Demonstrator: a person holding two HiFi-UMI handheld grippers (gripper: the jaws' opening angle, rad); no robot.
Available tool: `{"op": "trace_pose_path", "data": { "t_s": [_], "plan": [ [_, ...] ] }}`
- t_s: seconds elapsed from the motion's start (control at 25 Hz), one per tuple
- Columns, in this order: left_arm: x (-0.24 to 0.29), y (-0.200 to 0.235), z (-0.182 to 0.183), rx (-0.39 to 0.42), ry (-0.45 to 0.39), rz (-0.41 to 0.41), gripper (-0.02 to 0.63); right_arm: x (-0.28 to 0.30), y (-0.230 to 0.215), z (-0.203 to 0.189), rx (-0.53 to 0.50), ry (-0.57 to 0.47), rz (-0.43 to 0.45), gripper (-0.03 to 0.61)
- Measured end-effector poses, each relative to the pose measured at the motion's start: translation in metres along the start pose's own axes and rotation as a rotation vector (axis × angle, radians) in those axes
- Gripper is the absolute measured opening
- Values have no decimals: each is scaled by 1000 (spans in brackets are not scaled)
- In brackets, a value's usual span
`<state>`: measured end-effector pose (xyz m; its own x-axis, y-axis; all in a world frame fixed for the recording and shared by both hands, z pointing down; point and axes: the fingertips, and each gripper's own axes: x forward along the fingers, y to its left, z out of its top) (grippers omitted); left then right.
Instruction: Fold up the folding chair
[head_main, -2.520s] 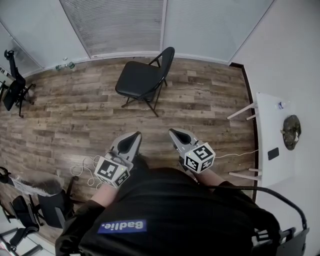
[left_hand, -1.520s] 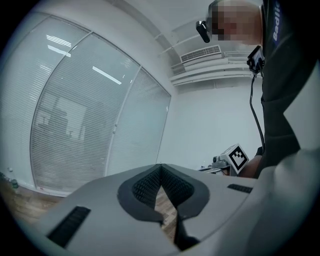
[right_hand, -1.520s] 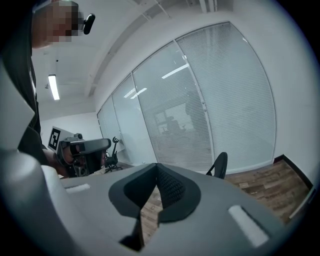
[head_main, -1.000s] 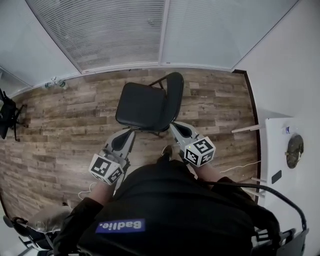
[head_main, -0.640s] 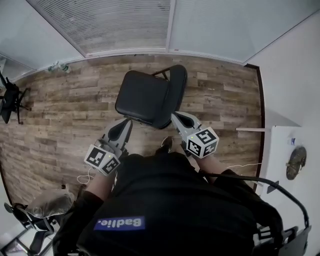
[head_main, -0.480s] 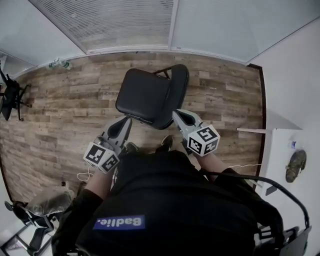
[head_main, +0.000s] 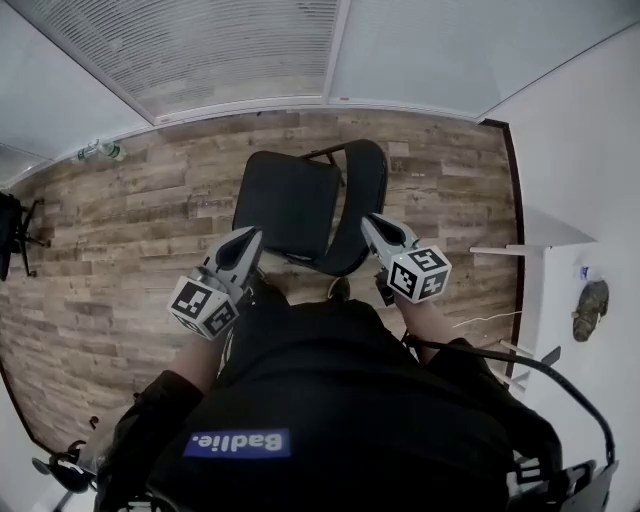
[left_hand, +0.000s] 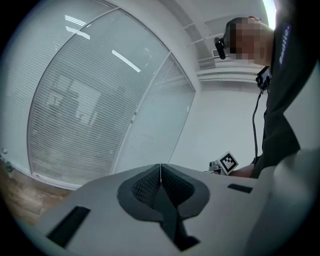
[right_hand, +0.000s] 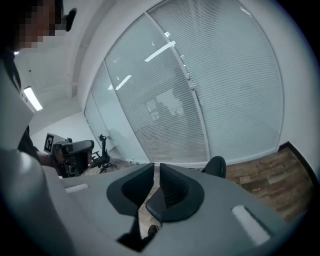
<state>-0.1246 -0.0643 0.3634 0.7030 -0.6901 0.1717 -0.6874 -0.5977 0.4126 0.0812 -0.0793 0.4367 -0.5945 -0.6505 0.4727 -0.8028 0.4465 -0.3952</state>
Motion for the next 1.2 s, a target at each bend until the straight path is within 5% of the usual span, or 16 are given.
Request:
{"op": "trace_pose_path", "data": {
  "t_s": [0.28, 0.48, 0.92, 1.2],
  "plan": [
    [-9, 98, 6, 3, 72, -136, 6, 43, -10, -13, 130, 60, -229, 81],
    [-4, 149, -19, 5, 148, -159, 9, 49, -21, -33, 163, 124, -326, 110],
    [20, 239, -128, -162, 246, 55, 138, 30, -110, -94, 186, 275, -427, 161],
    [49, 290, -218, -222, 357, 103, 161, 46, -144, -115, 205, 288, -423, 193]
  ]
}}
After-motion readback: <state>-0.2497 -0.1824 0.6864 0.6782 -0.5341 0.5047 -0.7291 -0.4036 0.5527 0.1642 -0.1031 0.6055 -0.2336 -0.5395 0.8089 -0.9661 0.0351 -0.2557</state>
